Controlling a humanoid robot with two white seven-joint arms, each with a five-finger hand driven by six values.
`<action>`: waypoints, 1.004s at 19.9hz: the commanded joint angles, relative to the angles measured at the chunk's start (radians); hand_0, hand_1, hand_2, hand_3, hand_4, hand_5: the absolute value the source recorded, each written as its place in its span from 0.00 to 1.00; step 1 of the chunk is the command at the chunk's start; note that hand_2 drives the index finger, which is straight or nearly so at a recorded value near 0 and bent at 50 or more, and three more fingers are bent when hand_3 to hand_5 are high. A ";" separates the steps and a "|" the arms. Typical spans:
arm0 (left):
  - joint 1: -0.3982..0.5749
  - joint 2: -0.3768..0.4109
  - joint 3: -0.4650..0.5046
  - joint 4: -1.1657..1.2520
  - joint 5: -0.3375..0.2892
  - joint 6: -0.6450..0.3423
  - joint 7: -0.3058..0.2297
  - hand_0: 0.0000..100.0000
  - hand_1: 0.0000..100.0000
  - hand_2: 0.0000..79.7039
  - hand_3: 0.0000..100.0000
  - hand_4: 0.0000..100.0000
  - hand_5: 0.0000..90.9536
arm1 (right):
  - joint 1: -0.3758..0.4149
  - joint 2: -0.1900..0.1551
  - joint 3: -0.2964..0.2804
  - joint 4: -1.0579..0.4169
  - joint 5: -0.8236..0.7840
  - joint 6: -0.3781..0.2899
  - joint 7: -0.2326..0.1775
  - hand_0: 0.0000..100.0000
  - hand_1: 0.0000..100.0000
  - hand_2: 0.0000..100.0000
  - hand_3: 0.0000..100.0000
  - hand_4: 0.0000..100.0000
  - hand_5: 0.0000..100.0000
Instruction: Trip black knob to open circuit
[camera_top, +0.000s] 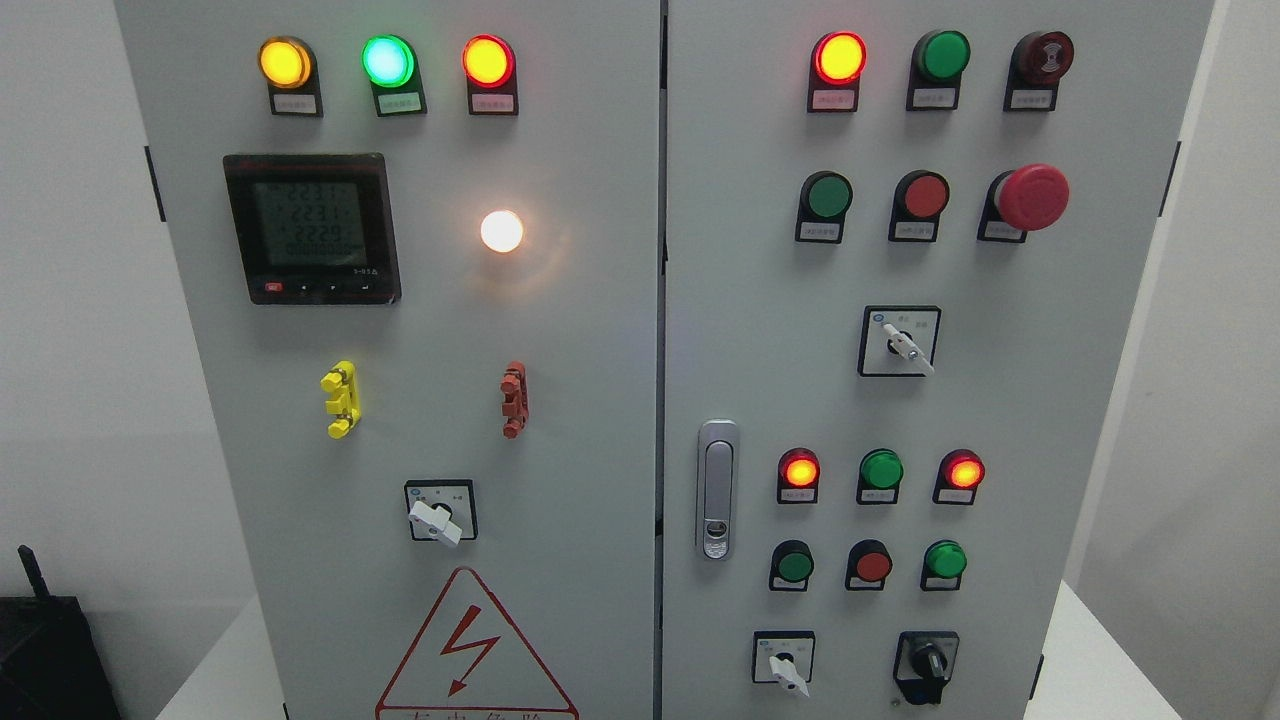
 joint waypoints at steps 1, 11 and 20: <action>0.000 0.000 0.000 -0.025 0.000 -0.001 0.000 0.12 0.39 0.00 0.00 0.00 0.00 | 0.006 -0.006 -0.010 -0.004 -0.005 -0.002 -0.007 0.00 0.31 0.00 0.14 0.00 0.00; 0.000 0.000 0.000 -0.025 0.000 -0.001 0.000 0.12 0.39 0.00 0.00 0.00 0.00 | 0.009 -0.006 -0.017 -0.039 -0.007 -0.002 -0.009 0.00 0.30 0.00 0.18 0.00 0.00; 0.000 0.000 0.000 -0.025 0.000 -0.001 0.000 0.12 0.39 0.00 0.00 0.00 0.00 | 0.134 -0.021 -0.002 -0.352 -0.001 0.007 -0.084 0.00 0.30 0.00 0.24 0.03 0.00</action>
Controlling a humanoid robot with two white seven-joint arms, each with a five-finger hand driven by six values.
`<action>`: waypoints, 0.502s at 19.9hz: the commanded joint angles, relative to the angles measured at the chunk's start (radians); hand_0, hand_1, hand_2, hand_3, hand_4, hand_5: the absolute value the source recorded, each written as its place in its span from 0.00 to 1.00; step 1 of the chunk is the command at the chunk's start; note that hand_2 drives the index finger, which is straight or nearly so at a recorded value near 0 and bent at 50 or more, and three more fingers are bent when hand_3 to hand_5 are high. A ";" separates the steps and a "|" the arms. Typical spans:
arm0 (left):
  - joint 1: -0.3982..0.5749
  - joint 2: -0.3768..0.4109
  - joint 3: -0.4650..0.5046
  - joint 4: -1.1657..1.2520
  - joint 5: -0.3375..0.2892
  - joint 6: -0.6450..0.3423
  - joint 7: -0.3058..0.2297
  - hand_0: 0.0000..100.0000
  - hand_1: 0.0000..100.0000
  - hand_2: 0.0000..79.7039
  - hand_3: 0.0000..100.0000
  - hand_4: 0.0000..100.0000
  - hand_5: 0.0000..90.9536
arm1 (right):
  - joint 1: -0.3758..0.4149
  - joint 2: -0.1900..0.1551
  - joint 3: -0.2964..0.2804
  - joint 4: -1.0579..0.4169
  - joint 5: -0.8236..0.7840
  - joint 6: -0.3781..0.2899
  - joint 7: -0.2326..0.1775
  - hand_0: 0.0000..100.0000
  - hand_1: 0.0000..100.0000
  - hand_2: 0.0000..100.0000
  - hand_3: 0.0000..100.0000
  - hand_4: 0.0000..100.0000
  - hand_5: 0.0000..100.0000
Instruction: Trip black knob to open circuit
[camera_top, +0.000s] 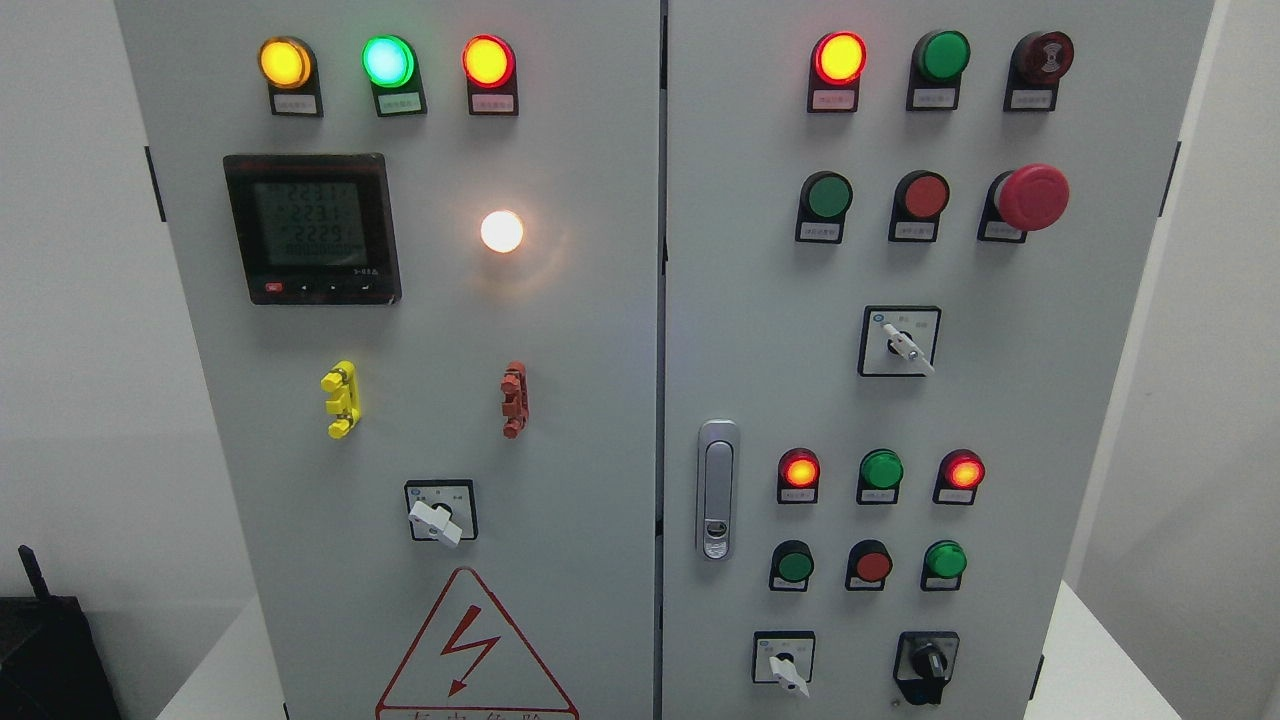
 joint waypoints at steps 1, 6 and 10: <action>0.000 0.000 0.000 -0.025 0.000 -0.001 0.000 0.12 0.39 0.00 0.00 0.00 0.00 | 0.062 -0.014 0.010 -0.250 0.001 -0.003 -0.024 0.00 0.30 0.00 0.24 0.03 0.00; 0.000 0.000 0.000 -0.027 0.000 -0.001 0.000 0.12 0.39 0.00 0.00 0.00 0.00 | 0.107 -0.019 0.002 -0.401 -0.002 -0.006 -0.036 0.00 0.30 0.00 0.26 0.05 0.00; 0.000 0.000 0.000 -0.025 0.000 -0.001 0.000 0.12 0.39 0.00 0.00 0.00 0.00 | 0.141 -0.043 -0.001 -0.550 -0.005 -0.009 -0.038 0.00 0.29 0.00 0.28 0.07 0.00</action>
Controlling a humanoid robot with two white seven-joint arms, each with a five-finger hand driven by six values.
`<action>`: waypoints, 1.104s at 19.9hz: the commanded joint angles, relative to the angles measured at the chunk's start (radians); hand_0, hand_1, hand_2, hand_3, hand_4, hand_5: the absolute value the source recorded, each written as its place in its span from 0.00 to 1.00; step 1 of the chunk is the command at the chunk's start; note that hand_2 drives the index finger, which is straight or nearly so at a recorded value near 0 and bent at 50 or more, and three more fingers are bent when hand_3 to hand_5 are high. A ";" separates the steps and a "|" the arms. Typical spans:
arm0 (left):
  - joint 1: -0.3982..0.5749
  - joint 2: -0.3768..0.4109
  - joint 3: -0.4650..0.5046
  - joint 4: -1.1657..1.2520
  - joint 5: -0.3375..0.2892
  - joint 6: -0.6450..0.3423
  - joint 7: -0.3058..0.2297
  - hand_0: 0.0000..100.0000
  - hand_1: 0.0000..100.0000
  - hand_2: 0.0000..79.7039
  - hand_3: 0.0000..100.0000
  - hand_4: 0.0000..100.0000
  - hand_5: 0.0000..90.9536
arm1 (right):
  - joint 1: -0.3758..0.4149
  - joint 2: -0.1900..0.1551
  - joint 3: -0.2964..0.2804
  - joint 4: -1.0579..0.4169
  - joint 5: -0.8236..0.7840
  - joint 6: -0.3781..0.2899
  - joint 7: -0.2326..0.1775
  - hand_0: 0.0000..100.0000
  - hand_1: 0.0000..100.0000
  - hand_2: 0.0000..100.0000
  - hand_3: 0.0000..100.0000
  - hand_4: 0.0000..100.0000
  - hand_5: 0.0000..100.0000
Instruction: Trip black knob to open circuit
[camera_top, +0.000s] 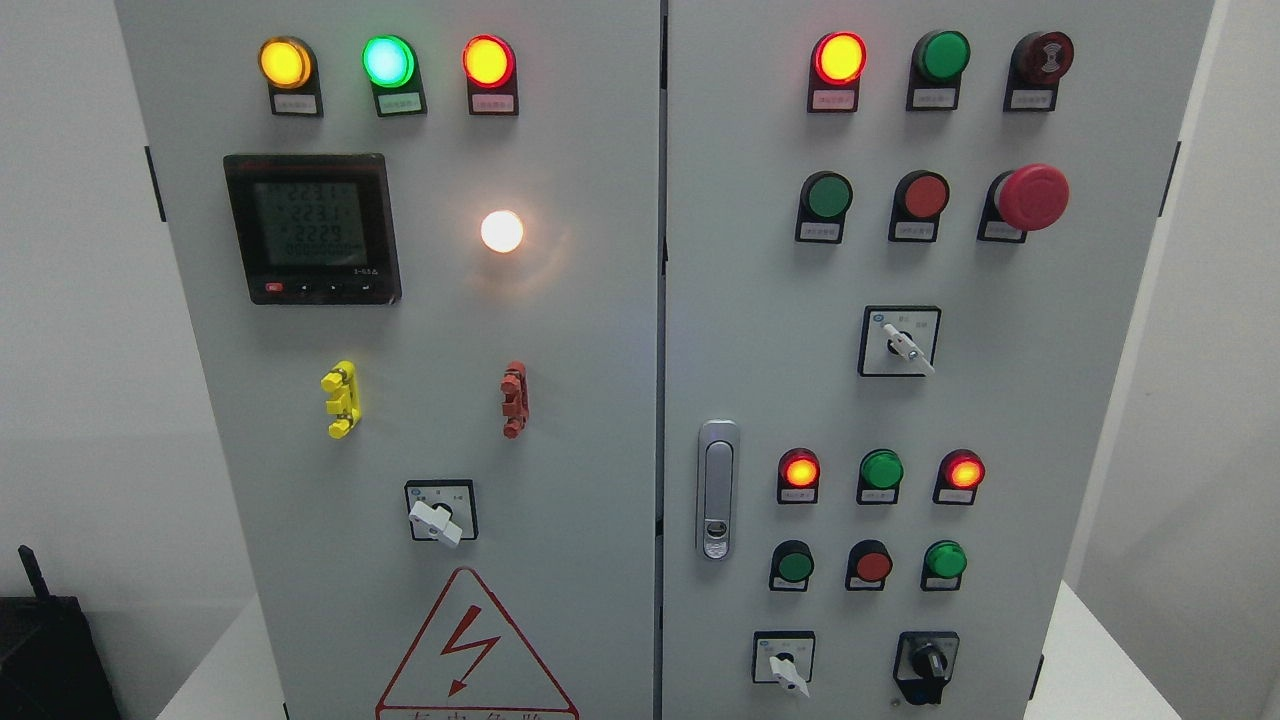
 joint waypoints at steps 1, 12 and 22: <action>0.000 0.000 0.000 -0.027 0.000 -0.001 0.000 0.12 0.39 0.00 0.00 0.00 0.00 | 0.058 -0.023 -0.001 -0.348 -0.005 -0.004 -0.001 0.00 0.29 0.00 0.28 0.07 0.00; 0.000 0.000 0.001 -0.027 0.000 -0.001 0.000 0.12 0.39 0.00 0.00 0.00 0.00 | 0.070 -0.043 0.000 -0.565 -0.006 -0.185 -0.064 0.00 0.26 0.00 0.34 0.17 0.00; 0.000 0.000 0.000 -0.025 0.000 -0.001 0.000 0.12 0.39 0.00 0.00 0.00 0.00 | 0.076 -0.085 -0.011 -0.891 -0.008 -0.180 -0.150 0.00 0.26 0.00 0.39 0.26 0.08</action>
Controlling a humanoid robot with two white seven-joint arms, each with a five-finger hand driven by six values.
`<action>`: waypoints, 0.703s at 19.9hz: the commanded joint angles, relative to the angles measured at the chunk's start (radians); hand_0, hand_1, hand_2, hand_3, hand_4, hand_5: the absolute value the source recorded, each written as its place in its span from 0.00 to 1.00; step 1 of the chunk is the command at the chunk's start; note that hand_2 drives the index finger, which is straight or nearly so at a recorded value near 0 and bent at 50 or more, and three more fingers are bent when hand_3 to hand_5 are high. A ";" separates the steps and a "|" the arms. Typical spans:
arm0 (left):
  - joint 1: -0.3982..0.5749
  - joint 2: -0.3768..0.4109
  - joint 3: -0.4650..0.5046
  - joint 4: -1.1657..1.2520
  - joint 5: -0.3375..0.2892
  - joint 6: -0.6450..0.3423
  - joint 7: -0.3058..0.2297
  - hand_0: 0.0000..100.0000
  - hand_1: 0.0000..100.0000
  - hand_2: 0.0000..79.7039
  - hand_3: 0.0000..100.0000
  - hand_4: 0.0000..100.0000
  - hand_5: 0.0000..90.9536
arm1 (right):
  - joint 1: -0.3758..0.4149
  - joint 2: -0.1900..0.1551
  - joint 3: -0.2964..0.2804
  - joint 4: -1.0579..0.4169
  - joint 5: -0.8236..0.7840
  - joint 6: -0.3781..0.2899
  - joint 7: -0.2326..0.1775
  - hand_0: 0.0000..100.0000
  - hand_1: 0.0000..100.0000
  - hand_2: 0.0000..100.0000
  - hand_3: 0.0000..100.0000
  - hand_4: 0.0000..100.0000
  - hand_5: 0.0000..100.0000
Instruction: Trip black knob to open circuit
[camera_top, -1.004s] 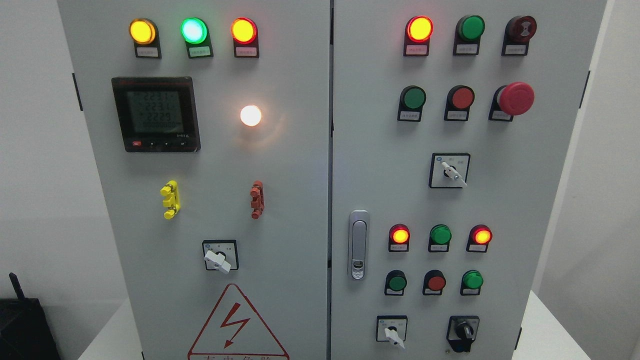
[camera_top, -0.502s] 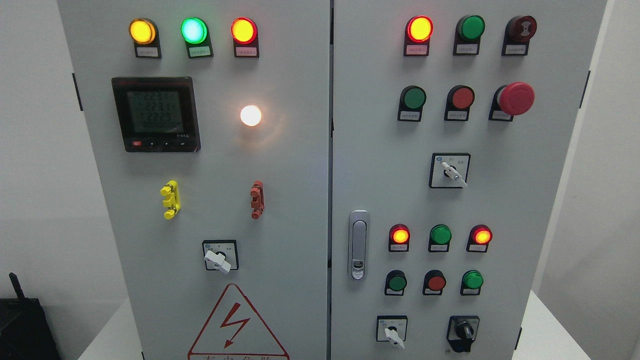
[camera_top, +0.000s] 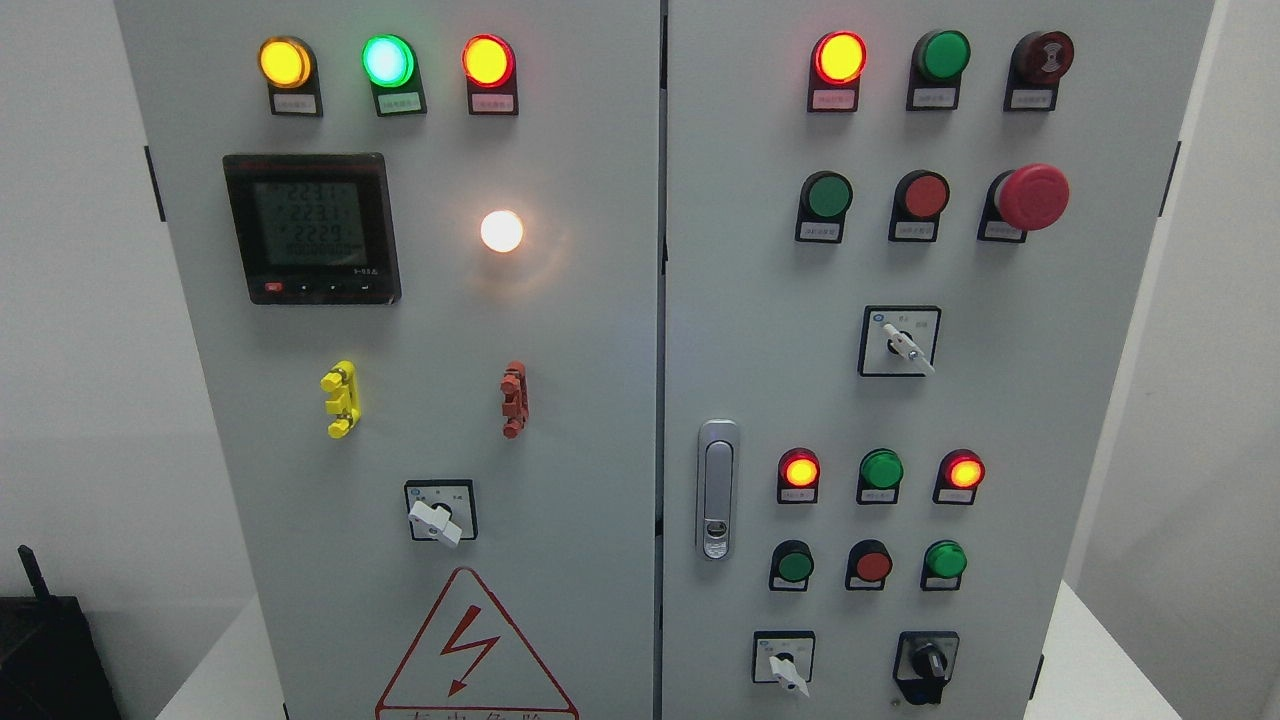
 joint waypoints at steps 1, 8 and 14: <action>0.000 0.001 0.000 -0.025 0.000 -0.002 0.000 0.12 0.39 0.00 0.00 0.00 0.00 | 0.003 -0.049 -0.016 -0.367 -0.001 0.006 -0.014 0.00 0.26 0.00 0.40 0.26 0.09; 0.000 0.000 0.000 -0.025 0.000 -0.002 0.000 0.12 0.39 0.00 0.00 0.00 0.00 | 0.029 -0.046 -0.068 -0.605 0.001 0.009 -0.012 0.00 0.26 0.00 0.48 0.41 0.21; 0.000 0.000 0.000 -0.025 0.000 -0.001 0.000 0.12 0.39 0.00 0.00 0.00 0.00 | 0.026 -0.046 -0.122 -0.702 -0.001 0.007 -0.012 0.00 0.25 0.00 0.68 0.61 0.41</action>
